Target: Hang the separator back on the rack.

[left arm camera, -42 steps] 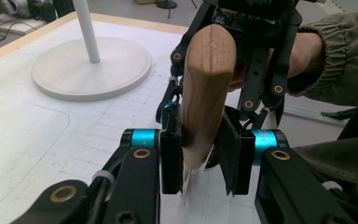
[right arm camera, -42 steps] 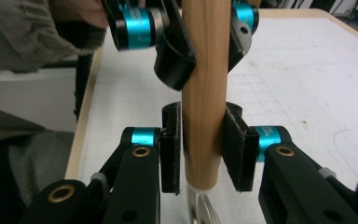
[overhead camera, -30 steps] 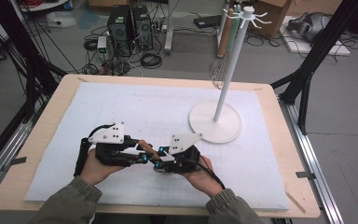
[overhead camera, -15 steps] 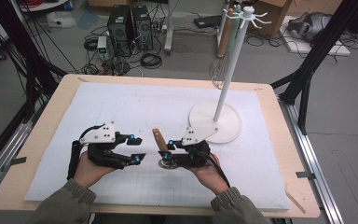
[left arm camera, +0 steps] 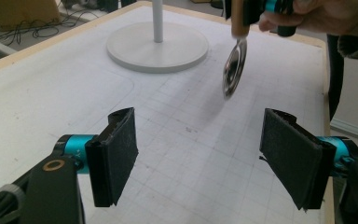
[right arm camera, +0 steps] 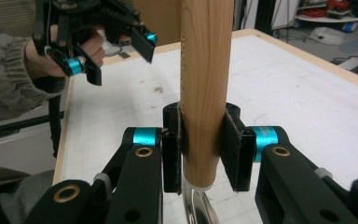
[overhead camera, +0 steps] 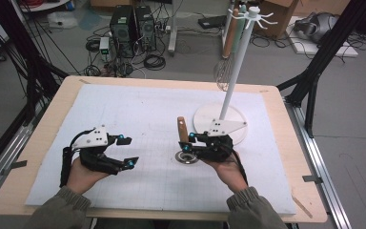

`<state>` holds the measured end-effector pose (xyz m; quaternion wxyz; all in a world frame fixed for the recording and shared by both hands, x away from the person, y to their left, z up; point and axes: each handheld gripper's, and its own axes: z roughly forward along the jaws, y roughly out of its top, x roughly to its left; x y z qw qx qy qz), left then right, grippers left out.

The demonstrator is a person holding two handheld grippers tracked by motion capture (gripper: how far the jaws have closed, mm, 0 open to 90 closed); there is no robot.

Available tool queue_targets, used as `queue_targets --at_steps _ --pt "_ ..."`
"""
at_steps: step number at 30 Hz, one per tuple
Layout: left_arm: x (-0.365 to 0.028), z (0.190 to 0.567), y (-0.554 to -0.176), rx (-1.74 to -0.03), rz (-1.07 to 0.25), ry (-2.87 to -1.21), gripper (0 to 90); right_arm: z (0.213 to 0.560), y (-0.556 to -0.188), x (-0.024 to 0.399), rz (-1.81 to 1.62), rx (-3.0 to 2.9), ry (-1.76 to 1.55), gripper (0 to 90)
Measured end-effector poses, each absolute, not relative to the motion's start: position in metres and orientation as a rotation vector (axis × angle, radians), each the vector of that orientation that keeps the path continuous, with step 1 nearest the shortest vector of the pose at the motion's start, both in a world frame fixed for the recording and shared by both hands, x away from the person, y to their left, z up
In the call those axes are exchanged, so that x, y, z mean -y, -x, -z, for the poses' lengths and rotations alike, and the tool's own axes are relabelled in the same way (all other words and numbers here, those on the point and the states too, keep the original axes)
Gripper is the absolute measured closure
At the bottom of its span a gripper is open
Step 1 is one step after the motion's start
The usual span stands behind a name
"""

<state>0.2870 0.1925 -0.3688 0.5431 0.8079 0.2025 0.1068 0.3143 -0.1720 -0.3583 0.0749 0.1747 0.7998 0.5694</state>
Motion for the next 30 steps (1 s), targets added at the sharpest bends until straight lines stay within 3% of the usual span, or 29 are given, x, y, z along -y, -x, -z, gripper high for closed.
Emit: queue_targets --at_steps 30 --pt "-0.219 0.383 -0.294 -0.604 -0.336 -1.918 12.7 0.306 -0.329 0.234 -1.706 -2.244 -0.630 72.0"
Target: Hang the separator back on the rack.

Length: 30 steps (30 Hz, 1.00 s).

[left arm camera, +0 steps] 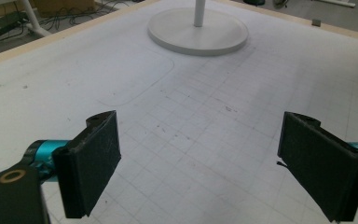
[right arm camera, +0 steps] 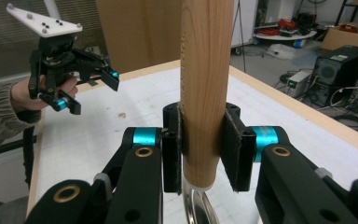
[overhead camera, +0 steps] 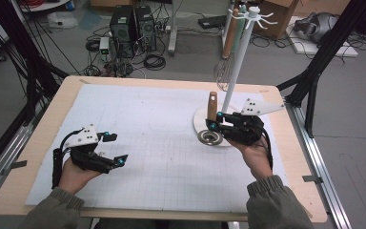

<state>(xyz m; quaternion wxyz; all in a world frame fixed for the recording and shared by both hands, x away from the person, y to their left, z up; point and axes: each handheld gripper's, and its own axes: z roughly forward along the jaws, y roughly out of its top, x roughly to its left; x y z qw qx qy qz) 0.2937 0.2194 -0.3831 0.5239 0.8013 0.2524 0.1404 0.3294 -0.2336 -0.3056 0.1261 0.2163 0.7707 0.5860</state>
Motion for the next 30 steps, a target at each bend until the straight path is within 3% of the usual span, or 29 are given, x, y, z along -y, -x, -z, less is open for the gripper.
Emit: queue_targets --at_steps 10,30 --pt "-0.219 0.388 -0.294 -0.621 -0.333 -1.916 6.6 0.295 -0.336 0.242 -1.735 -2.203 -0.668 72.1" --pt "-0.226 0.390 -0.294 -0.653 -0.360 -1.905 4.8 0.255 -0.353 0.252 -1.722 -2.183 -0.675 72.0"
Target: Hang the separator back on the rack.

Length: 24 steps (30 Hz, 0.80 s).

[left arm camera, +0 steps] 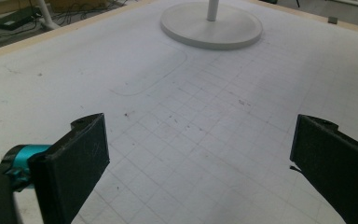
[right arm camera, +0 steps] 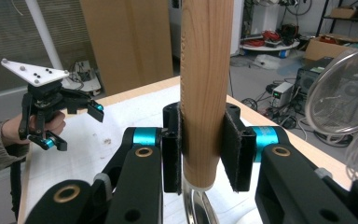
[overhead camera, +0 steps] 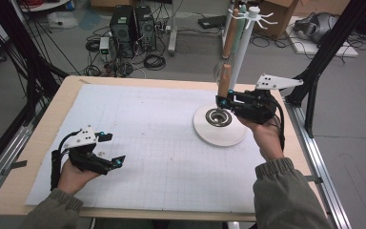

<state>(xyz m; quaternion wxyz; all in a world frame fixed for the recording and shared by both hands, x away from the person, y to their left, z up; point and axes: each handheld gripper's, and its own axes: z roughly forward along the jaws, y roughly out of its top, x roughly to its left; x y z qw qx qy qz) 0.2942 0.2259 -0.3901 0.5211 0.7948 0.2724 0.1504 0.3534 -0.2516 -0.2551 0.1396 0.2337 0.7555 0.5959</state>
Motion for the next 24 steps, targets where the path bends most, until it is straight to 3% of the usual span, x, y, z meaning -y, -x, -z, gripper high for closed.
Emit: queue_targets --at_steps 24 --pt "-0.229 0.388 -0.294 -0.653 -0.372 -1.888 4.8 0.206 -0.381 0.264 -1.687 -2.127 -0.738 72.0"
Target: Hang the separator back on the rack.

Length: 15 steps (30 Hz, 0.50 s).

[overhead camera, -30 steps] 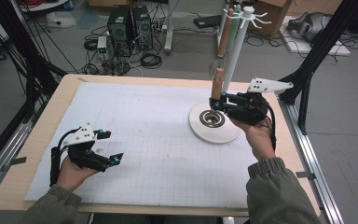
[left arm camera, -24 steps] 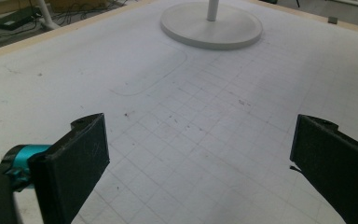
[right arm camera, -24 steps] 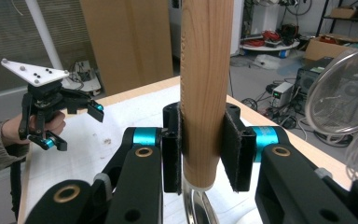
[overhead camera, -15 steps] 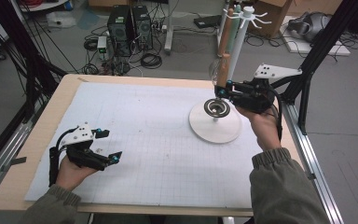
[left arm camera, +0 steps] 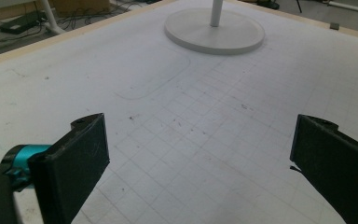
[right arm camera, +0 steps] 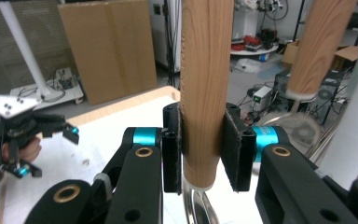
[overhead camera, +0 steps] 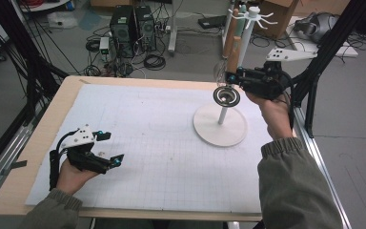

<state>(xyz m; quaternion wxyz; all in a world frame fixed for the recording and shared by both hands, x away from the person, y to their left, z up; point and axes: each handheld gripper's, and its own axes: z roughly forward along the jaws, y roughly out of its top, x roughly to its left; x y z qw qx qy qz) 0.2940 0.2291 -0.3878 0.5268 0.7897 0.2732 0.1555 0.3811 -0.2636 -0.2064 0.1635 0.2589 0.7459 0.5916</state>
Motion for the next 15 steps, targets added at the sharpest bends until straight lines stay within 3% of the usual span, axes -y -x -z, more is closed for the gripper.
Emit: queue_targets --at_steps 15 --pt "-0.230 0.387 -0.294 -0.649 -0.367 -1.884 4.8 0.193 -0.391 0.272 -1.708 -2.056 -0.803 72.0"
